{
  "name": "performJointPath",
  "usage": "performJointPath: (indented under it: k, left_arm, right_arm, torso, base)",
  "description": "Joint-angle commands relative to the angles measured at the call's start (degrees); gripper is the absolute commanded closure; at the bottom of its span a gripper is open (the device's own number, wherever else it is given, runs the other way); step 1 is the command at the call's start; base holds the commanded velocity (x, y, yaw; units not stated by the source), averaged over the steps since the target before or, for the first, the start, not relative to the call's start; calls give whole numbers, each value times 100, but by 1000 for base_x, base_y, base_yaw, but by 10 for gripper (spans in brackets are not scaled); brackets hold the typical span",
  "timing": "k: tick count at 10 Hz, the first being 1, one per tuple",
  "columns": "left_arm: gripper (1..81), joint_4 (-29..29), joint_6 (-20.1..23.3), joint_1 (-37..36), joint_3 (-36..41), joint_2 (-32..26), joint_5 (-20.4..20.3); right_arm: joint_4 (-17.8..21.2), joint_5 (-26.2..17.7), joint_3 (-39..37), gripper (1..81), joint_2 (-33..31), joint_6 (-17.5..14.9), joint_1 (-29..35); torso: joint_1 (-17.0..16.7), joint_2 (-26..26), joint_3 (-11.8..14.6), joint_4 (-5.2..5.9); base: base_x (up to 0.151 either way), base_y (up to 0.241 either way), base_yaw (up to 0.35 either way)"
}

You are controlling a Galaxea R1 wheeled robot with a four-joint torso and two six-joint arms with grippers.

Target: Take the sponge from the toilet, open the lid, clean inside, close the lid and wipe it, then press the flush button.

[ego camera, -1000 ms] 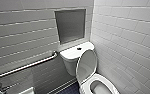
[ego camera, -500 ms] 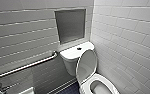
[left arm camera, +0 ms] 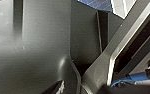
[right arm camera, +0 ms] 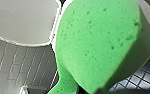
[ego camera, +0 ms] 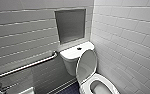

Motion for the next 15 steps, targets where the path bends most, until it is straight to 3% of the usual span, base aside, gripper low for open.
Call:
performJointPath:
  k: [1, 7, 11, 15]
  left_arm:
    - [10, 73, 4, -60, -21, -20, 100]
    - [10, 73, 12, 54, -442, 112, 109]
    - [10, 37, 12, 168, -680, 156, 100]
    - [10, 90, 56, 379, -680, 323, 100]
  right_arm:
    - [-31, -932, 81, 811, -335, -103, 1257]
    - [768, -2091, -998, 811, 525, -103, 2881]
    - [1103, -2681, -1852, 811, 1159, -85, 3797]
    - [1314, -2988, -2617, 811, 1598, -85, 4307]
  torso:
    - [0, 0, 0, 0]
    - [0, 0, -2, 0]
    - [0, 0, -5, 0]
    - [0, 2, -438, 0]
  base:
    - [0, 0, 0]
    - [0, 0, 0]
    - [0, 0, 0]
    - [0, 0, 0]
